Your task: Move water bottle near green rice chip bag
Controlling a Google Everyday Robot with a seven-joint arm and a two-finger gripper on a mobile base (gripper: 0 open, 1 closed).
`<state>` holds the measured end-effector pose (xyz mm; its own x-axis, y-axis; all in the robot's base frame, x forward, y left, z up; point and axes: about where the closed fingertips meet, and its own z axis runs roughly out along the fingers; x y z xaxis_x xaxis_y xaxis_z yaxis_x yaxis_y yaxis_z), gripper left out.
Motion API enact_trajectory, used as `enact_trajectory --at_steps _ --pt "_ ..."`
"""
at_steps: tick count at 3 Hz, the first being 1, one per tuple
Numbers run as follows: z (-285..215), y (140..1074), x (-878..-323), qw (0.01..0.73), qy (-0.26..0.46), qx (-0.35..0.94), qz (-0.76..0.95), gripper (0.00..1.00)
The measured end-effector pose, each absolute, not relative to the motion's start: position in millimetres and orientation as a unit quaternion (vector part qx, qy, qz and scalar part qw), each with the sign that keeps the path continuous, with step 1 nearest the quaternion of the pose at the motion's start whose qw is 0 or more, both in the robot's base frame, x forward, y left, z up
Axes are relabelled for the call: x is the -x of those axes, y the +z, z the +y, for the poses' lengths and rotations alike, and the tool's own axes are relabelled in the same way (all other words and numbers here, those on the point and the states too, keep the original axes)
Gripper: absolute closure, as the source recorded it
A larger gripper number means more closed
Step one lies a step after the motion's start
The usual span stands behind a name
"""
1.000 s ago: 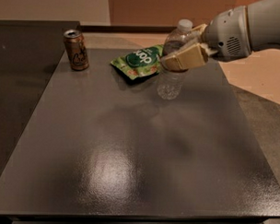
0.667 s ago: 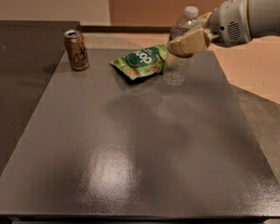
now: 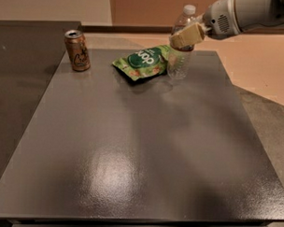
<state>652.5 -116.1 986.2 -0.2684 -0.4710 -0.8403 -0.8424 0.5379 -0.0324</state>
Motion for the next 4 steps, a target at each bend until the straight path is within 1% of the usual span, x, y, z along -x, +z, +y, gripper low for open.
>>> enact_trajectory --at_steps 2,3,4 --pt "-95.5 955.8 -680.1 0.407 0.233 0.421 0.777 1.00" --pt "-93.7 947.9 -680.4 0.404 0.235 0.422 0.777 1.00" --pt "-92.6 941.5 -680.9 0.404 0.235 0.421 0.777 0.82"
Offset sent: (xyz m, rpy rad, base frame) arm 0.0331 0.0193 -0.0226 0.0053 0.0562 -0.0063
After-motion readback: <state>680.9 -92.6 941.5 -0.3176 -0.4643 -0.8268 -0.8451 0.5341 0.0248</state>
